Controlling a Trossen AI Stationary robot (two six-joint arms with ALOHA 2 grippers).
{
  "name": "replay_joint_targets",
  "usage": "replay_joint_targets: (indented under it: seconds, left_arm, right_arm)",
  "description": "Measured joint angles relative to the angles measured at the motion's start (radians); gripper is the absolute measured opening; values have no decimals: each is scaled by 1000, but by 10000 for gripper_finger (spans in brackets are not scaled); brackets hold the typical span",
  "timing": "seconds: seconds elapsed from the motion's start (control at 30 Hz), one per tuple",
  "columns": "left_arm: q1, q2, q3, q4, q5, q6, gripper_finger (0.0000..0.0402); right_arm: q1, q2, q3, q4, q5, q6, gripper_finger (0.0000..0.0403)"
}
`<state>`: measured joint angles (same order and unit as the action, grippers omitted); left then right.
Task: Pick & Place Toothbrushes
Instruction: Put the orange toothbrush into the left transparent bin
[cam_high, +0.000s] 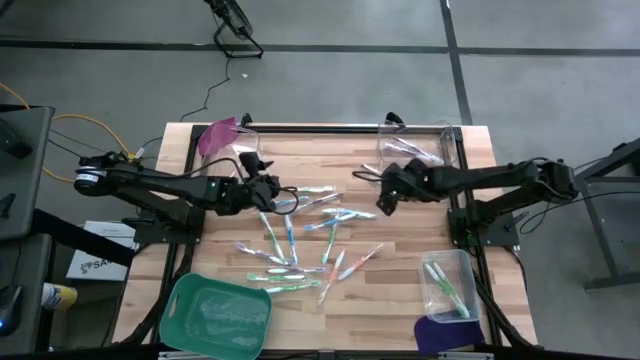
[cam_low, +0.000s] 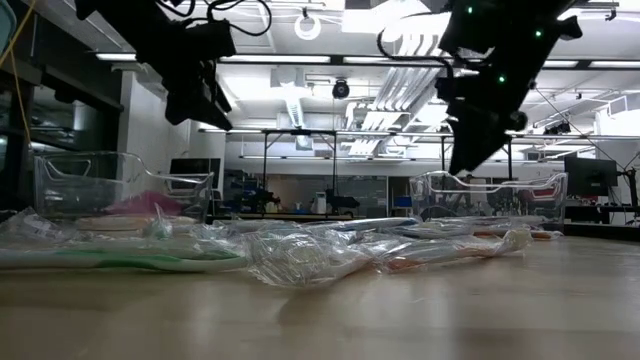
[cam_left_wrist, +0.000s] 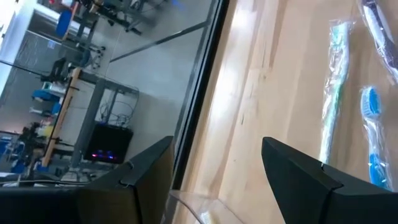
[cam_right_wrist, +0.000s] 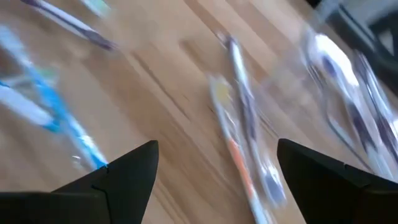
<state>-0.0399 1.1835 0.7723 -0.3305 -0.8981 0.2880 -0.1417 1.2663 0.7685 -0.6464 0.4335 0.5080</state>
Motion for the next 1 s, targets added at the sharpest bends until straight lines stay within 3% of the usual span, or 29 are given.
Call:
replay_joint_targets:
  seconds: [0.43,0.73,1.0]
  left_arm:
    - [0,0,0,-1,0,4,235]
    - [0,0,0,-11,0,4,235]
    - [0,0,0,-12,0,3,235]
  right_arm:
    - [-73,78,0,-119,-18,198,320]
    - [-75,204,-1,-138,-69,175,320]
    - [-126,233,-1,-101,-77,142,320]
